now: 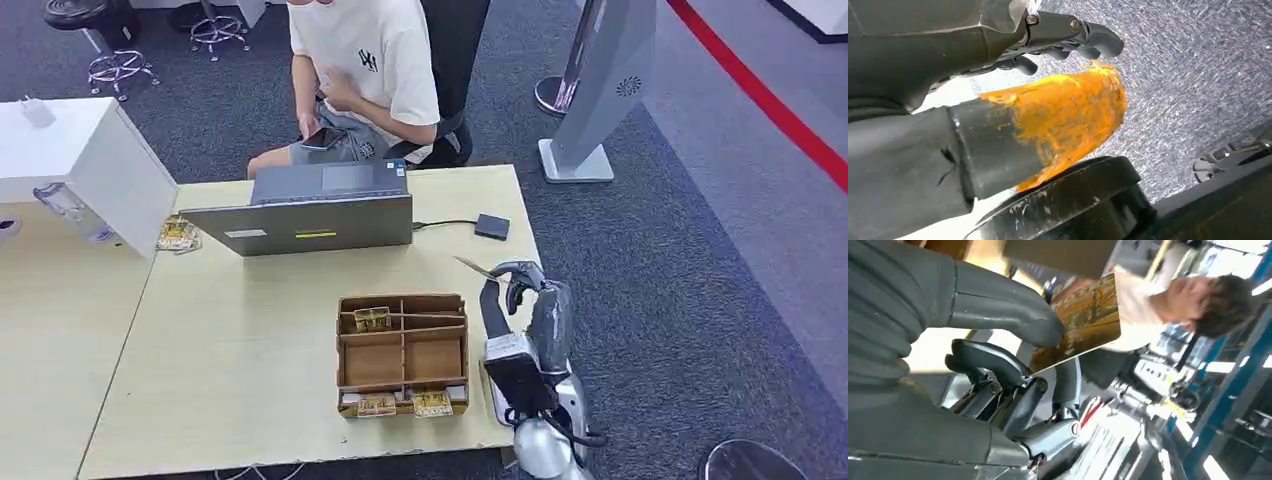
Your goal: Pass the card to the sensor for recognition and then transmit it.
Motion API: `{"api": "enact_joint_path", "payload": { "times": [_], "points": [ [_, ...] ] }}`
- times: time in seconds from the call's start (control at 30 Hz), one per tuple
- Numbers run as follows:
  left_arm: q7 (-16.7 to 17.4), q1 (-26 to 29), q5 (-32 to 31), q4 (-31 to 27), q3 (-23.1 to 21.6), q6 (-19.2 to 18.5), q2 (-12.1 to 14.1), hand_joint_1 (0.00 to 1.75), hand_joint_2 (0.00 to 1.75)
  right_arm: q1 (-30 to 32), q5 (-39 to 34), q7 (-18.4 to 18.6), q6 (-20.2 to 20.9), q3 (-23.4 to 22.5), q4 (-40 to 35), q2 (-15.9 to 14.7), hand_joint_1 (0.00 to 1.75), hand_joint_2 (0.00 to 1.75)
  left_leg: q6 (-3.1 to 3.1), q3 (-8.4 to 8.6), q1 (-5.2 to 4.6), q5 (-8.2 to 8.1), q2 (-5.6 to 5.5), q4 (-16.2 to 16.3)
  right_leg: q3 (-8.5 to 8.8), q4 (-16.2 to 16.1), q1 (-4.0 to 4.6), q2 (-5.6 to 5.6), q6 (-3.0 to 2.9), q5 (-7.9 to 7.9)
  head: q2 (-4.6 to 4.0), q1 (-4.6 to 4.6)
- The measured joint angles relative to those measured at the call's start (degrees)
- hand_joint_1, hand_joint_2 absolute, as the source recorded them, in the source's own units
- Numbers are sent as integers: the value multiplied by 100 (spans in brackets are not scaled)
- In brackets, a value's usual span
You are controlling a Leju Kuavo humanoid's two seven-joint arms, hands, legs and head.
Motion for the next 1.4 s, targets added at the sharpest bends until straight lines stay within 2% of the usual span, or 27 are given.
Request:
{"api": "enact_joint_path", "payload": {
  "times": [0.1,0.23,0.4,0.57,0.67,0.73,0.8,0.9,1.0,1.07,1.13,1.27,1.4],
  "points": [
    [-24,3,-2,0,0,4,0,0,0,39,-1101,-107,419,9,-384,-54,175,175,0,0,0,0,1,0,0,0,0,1,0,0,0,2],
    [-31,0,-20,0,0,2,0,0,0,62,-1448,-109,732,2,-728,-96,175,175,0,0,1,0,1,0,0,0,1,3,0,0,0,2],
    [-42,-8,-103,0,-2,-22,-13,0,0,-67,-1161,-220,769,90,-767,-111,175,175,0,0,1,1,2,0,1,0,1,3,0,1,0,2],
    [-59,-17,-122,0,-46,-98,-31,0,0,-397,-437,-148,476,350,-681,-114,175,175,-1,1,1,2,2,0,1,1,1,2,0,1,0,2],
    [-70,-20,-122,0,-70,-127,-37,0,0,-529,-267,-122,389,470,-612,-114,175,175,-1,0,1,2,1,0,2,1,1,2,0,1,0,4],
    [-70,-20,-122,0,-105,-144,-37,0,0,-648,64,-63,222,560,-531,-114,175,175,-1,0,1,1,2,0,2,2,1,4,0,1,0,2],
    [-70,-31,-122,0,-179,-201,-39,0,0,-833,745,92,-24,682,-383,-114,175,175,-1,-1,1,2,3,0,2,2,1,4,0,1,0,2],
    [-42,-54,-122,0,-338,-275,-44,0,0,-1243,2199,225,-164,828,4,-55,175,175,-2,2,1,2,4,0,2,2,1,4,-1,2,0,4],
    [330,-151,-122,0,-510,-494,-61,0,0,-1608,3701,302,-186,828,370,162,175,175,-3,3,2,8,2,0,2,5,2,2,-6,5,0,2],
    [466,-237,-122,0,-608,-588,-79,0,0,-1833,4282,372,-195,828,611,276,175,175,-4,2,3,9,1,0,3,7,2,1,-6,6,0,4],
    [511,-284,-122,0,-684,-645,-96,0,0,-2044,4680,530,-199,828,871,389,175,175,-5,2,3,9,3,0,3,10,2,5,-6,6,0,2],
    [513,-318,-122,0,-833,-734,-131,0,0,-2599,5223,1102,-204,876,1570,492,175,175,-5,3,3,9,1,1,3,9,1,2,-6,6,0,2],
    [513,-319,-122,0,-918,-743,-140,0,0,-2866,5308,1213,-204,937,1976,549,175,175,-5,2,2,9,1,1,3,9,1,3,-6,6,0,2]
  ]
}}
